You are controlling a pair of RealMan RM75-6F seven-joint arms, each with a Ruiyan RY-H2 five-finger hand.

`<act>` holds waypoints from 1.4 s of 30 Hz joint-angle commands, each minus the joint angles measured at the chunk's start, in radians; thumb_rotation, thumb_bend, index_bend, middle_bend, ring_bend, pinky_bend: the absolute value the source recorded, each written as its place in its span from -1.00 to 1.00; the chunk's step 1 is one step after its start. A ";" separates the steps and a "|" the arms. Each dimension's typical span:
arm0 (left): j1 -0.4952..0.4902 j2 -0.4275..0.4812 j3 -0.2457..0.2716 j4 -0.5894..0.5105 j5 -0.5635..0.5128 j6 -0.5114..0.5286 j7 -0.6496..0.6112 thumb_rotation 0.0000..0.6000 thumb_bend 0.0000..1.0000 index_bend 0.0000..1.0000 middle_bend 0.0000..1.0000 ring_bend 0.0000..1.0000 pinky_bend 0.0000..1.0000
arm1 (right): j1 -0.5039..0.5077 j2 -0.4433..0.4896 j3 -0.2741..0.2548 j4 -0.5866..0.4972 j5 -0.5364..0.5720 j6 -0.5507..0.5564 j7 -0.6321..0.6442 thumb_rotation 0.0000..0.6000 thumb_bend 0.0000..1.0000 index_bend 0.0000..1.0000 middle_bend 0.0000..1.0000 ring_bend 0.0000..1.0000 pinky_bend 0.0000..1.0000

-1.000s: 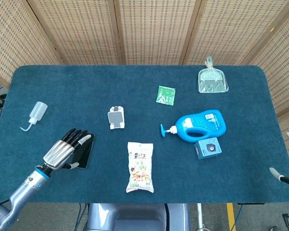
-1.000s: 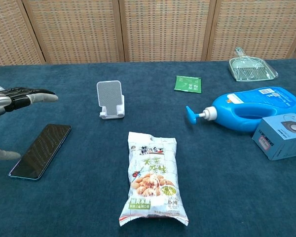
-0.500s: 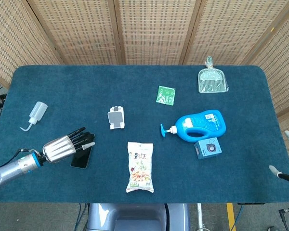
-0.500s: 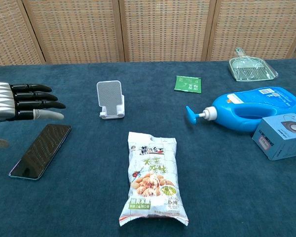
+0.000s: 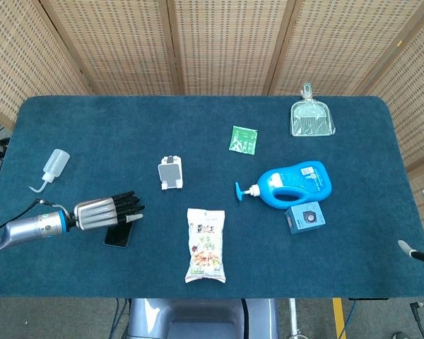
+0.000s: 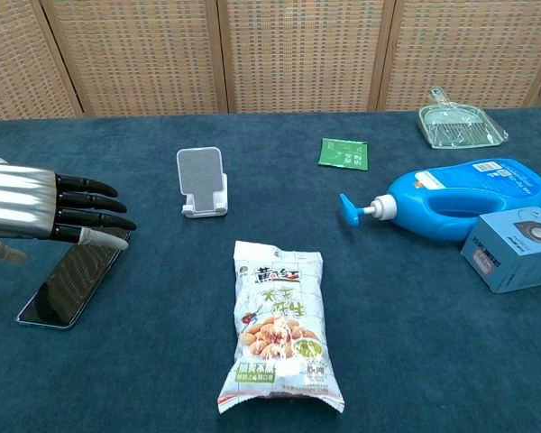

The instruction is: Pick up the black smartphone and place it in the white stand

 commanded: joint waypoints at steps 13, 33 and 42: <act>-0.022 -0.051 0.080 0.056 -0.023 -0.049 -0.075 1.00 -0.88 -1.00 -0.98 -0.93 -0.82 | 0.013 -0.001 0.018 0.013 0.046 -0.035 0.007 1.00 -0.90 -1.00 -1.00 -1.00 -1.00; -0.039 -0.095 0.126 0.068 -0.053 -0.098 -0.095 1.00 -0.49 -0.66 -0.68 -0.67 -0.65 | 0.028 0.005 0.024 0.007 0.052 -0.059 0.015 1.00 -0.90 -1.00 -1.00 -1.00 -1.00; -0.022 -0.098 0.124 0.072 -0.086 -0.080 -0.073 1.00 -0.38 -0.08 -0.18 -0.29 -0.47 | 0.027 0.007 0.023 0.007 0.049 -0.058 0.023 1.00 -0.89 -1.00 -1.00 -1.00 -1.00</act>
